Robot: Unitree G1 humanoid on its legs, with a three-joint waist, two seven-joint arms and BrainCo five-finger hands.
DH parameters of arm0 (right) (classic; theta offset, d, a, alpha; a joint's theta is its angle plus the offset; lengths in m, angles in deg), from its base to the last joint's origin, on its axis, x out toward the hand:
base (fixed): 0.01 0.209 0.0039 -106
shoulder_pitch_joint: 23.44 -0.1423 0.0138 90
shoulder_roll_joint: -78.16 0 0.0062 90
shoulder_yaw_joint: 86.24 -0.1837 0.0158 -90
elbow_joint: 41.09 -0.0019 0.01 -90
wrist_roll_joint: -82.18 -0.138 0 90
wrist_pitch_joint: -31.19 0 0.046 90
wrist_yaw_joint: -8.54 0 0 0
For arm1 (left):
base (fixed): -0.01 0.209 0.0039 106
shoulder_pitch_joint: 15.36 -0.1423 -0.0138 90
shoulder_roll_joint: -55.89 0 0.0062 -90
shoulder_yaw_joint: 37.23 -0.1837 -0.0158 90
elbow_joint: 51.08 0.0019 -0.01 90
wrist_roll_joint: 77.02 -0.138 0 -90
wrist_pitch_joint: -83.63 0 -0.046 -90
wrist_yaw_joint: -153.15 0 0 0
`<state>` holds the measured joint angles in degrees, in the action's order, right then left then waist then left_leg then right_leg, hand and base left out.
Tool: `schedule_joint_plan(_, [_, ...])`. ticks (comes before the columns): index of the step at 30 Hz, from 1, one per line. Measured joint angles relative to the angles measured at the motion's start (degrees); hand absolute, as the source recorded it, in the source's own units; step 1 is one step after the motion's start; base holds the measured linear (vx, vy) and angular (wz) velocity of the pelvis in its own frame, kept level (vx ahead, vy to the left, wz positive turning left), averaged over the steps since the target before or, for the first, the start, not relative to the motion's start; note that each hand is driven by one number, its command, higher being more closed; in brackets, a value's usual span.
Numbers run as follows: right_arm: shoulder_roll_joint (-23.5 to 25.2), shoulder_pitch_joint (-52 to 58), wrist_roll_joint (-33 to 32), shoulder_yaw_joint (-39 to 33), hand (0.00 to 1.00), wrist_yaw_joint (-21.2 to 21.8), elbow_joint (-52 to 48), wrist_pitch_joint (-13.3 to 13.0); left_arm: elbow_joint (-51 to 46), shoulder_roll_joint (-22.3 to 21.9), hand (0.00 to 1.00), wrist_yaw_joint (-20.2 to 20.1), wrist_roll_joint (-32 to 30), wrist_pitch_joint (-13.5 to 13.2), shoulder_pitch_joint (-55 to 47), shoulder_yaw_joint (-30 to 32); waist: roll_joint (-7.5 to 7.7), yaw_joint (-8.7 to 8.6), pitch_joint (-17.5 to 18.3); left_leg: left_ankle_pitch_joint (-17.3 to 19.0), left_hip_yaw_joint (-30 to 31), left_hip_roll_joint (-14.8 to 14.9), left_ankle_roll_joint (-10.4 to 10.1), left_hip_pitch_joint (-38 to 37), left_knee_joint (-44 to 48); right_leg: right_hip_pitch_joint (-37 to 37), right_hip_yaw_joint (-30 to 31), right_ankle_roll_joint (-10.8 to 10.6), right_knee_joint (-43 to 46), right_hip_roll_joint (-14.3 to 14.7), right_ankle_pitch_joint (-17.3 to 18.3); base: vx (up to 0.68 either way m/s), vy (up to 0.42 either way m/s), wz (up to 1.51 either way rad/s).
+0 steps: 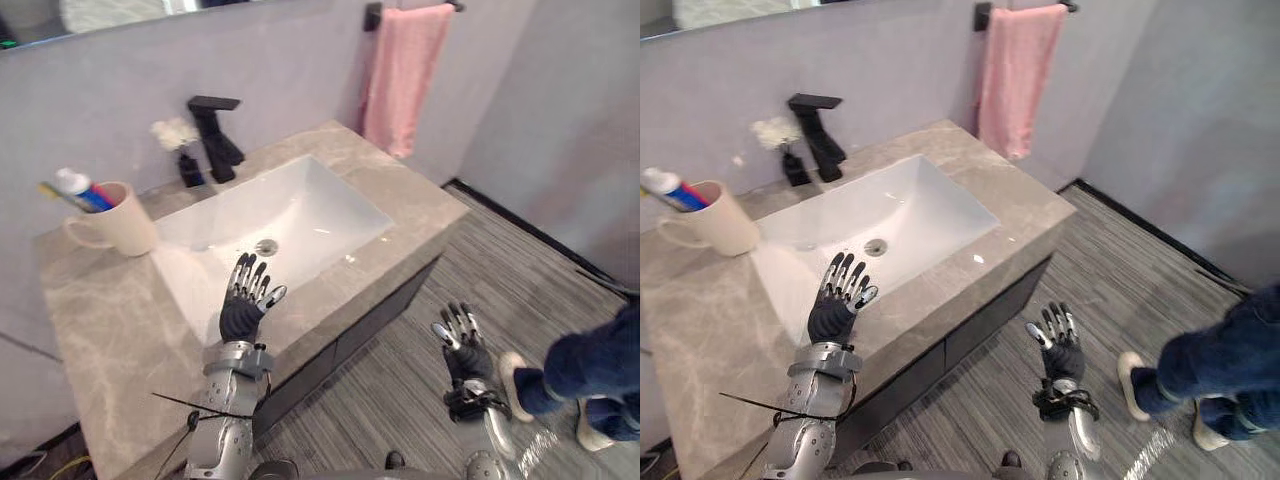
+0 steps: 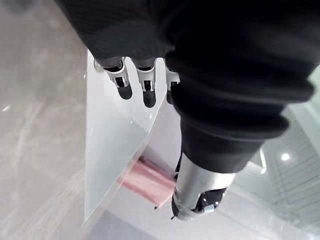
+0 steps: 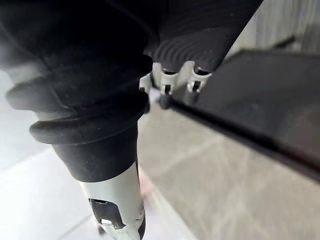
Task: Organize washtable
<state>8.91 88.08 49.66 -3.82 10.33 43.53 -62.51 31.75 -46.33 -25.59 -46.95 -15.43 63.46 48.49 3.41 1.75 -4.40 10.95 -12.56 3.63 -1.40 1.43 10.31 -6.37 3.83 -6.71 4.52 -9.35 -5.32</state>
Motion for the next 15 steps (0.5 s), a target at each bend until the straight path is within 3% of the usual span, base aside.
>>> schedule_joint_plan(1, [0.1, 0.7, 0.4, -0.8, 0.00, 0.0, -0.6, 0.0, -0.1, 0.1, 0.00, 0.0, 0.0, -0.5, 0.0, 0.3, 0.16, -0.45, -0.1, 0.1, -1.7, 0.4, 0.2, -0.1, 0.0, -1.1, 1.2, 0.1, -0.2, 0.7, -1.5, -0.12, 0.112, -1.31])
schedule_joint_plan(2, [0.4, 1.8, 1.1, -2.1, 0.00, -0.1, -2.0, -0.1, -0.1, 0.3, 0.00, 0.0, 0.0, -1.0, 0.0, 0.5, 0.03, -1.27, -0.4, 0.1, -5.0, 0.9, 0.9, 0.2, 0.0, -2.8, 2.5, 0.1, -1.4, 2.0, -5.7, -0.13, 0.140, -1.70])
schedule_joint_plan(3, [0.7, 2.7, 1.2, -3.5, 0.00, -0.2, -3.4, -0.4, -0.1, 0.5, 0.00, -0.1, 0.0, -1.2, 0.4, 0.6, -0.17, -1.63, -0.4, -0.5, -9.7, 2.1, 1.7, 0.1, -0.2, -3.8, 2.3, 1.6, -6.1, 3.8, -13.3, -0.14, 0.124, -1.81])
schedule_joint_plan(4, [0.7, 2.5, 1.2, -4.0, 0.00, -0.2, -4.1, -0.6, -0.2, 0.4, 0.00, -0.3, -0.2, -1.3, 0.6, 1.0, -1.92, -1.64, -0.9, -0.9, -12.4, 3.6, 2.3, 0.3, -0.6, -4.0, 1.0, 2.3, -6.3, 4.5, -13.7, -0.12, 0.062, -1.64])
schedule_joint_plan(5, [0.4, 2.4, 1.2, -5.4, 0.00, -0.2, -5.3, -1.2, 0.0, -0.2, 0.00, -0.6, -0.6, -1.1, 1.8, 1.7, -1.74, -3.23, -1.8, -1.2, -15.0, 4.6, 2.6, -0.4, -1.1, -4.9, -6.6, 5.6, 2.6, 4.3, -5.6, -0.09, 0.056, -1.47])
schedule_joint_plan(6, [0.5, 2.3, 1.1, -5.7, 0.00, -0.2, -5.3, -2.0, -0.5, -0.4, 0.00, -1.0, -1.1, -1.2, 0.9, 2.5, -1.63, -3.99, -2.2, -1.7, -19.3, 4.4, 2.6, -2.3, -2.5, -5.5, -15.0, 6.3, 13.9, 2.1, 4.1, -0.05, 0.070, -1.45])
schedule_joint_plan(7, [0.3, 2.2, 1.1, -5.9, 0.00, -0.2, -5.2, -2.5, -1.0, -0.5, 0.00, -1.2, -1.3, -1.2, 0.2, 3.0, -1.17, -3.98, -1.9, -1.7, -21.6, 4.5, 2.7, -3.0, -2.4, -4.8, -18.8, 6.9, 17.8, 0.7, 7.5, -0.06, 0.063, -1.83])
schedule_joint_plan(8, [0.0, 1.0, 1.1, -5.9, 0.00, 0.1, -4.1, -2.7, -1.8, -0.9, 0.00, -1.3, -1.5, -1.1, -1.1, 5.0, -0.65, -3.52, -1.5, -1.3, -26.5, 4.7, 3.2, -3.9, -2.1, -1.9, -26.9, 9.1, 21.9, -2.7, 11.4, -0.06, 0.019, -1.63])
schedule_joint_plan(10, [-0.9, -3.5, 1.1, -5.2, 0.00, 0.9, 0.1, -2.7, -2.2, -1.6, 0.00, -1.2, -1.5, -1.0, -1.9, 8.3, -0.49, -2.26, -0.9, -1.0, -34.5, 6.5, 3.2, -5.0, -0.8, 2.5, -39.0, 10.5, 23.0, -6.8, 14.0, -0.05, -0.061, -2.36])
schedule_joint_plan(11, [-1.4, -7.4, 1.0, -4.3, 0.00, 1.0, 3.9, -2.5, -0.8, -1.7, 0.00, -0.7, -1.4, 0.3, -2.4, 10.0, 0.03, -0.89, -0.2, -0.6, -40.0, 8.1, 3.0, -4.5, 1.1, 4.4, -45.2, 10.6, 20.7, -8.9, 13.4, -0.03, -0.130, -2.55])
schedule_joint_plan(12, [-1.4, -8.9, 1.0, -3.5, 0.00, 1.0, 5.4, -2.3, 0.0, -1.8, 0.00, -0.2, -1.4, 1.2, -3.0, 10.7, 0.79, -0.52, 0.3, -0.4, -42.7, 8.5, 2.6, -4.1, 2.2, 5.0, -46.9, 10.4, 18.1, -9.6, 11.0, -0.02, -0.287, -2.66])
schedule_joint_plan(13, [-1.8, -12.5, 0.8, -1.3, 0.00, 1.3, 6.9, -1.4, 4.6, -3.2, 0.00, 0.4, -1.2, 4.1, -4.2, 11.5, 1.97, -0.94, 0.8, 0.0, -48.0, 10.9, 1.8, -2.7, 5.2, 4.3, -45.3, 4.4, 9.3, -6.3, 9.3, 0.00, -0.360, -1.93])
schedule_joint_plan(15, [-3.0, -11.9, 0.3, -1.1, 0.00, 2.0, 6.9, -0.6, 7.7, -5.7, 0.00, 0.4, -1.2, 6.5, -4.5, 11.0, 1.78, -1.18, 0.6, 0.0, -50.8, 13.2, 1.7, -3.2, 8.1, 4.6, -42.2, 3.5, 4.1, -3.5, 8.7, 0.01, -0.310, -1.32])
